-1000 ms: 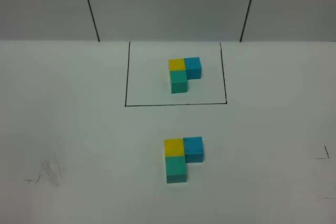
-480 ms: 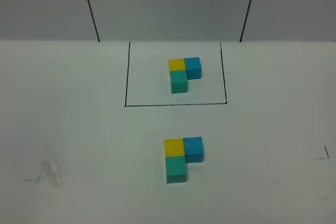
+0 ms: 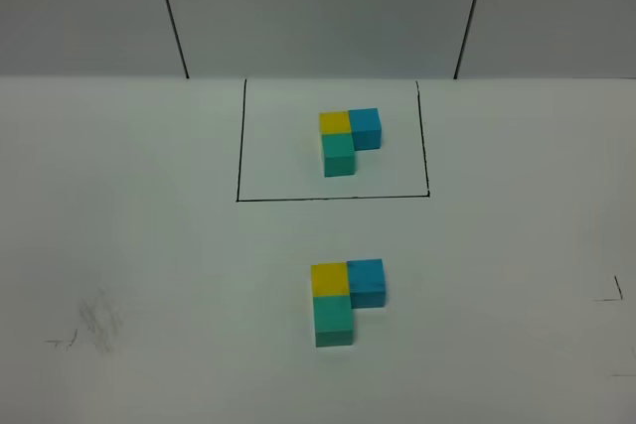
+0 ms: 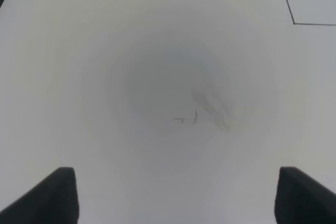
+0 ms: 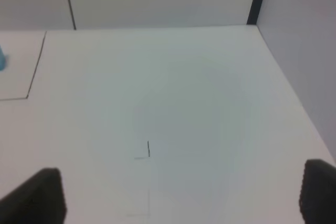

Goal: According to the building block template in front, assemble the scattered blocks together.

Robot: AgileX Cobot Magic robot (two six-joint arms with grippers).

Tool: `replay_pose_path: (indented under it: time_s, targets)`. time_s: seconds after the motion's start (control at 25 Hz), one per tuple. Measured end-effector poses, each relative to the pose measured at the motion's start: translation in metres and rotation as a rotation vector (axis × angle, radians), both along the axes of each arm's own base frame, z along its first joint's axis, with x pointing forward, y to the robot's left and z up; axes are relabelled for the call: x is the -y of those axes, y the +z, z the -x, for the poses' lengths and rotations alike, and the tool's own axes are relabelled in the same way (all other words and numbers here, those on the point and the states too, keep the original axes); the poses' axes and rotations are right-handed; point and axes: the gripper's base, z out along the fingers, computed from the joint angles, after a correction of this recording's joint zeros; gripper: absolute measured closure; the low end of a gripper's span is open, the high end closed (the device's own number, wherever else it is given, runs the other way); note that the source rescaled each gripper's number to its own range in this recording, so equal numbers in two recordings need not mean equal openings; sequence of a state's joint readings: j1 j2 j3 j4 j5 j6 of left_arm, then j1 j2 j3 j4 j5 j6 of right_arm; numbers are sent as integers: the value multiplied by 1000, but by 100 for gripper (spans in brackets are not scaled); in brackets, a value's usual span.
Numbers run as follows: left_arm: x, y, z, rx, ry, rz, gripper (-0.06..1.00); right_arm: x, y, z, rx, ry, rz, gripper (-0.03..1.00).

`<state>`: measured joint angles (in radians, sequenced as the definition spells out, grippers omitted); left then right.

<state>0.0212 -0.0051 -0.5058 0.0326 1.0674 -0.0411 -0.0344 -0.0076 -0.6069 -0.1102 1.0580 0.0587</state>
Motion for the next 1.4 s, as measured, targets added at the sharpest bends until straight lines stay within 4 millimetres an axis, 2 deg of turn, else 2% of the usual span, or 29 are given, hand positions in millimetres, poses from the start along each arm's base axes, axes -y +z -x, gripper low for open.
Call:
replay_pose_path:
  time_s: [0.28,0.72,1.4]
  targets:
    - [0,0,0,0,-1,-1,-2,-1,-26,-13,-93,8,-29,19]
    - [0,0,0,0,-1,-1,-2,-3,-31,-15,-119,32,-25,21]
    - [0,0,0,0,-1,-1,-2,-3,-31,-15,-120,53,-23,52]
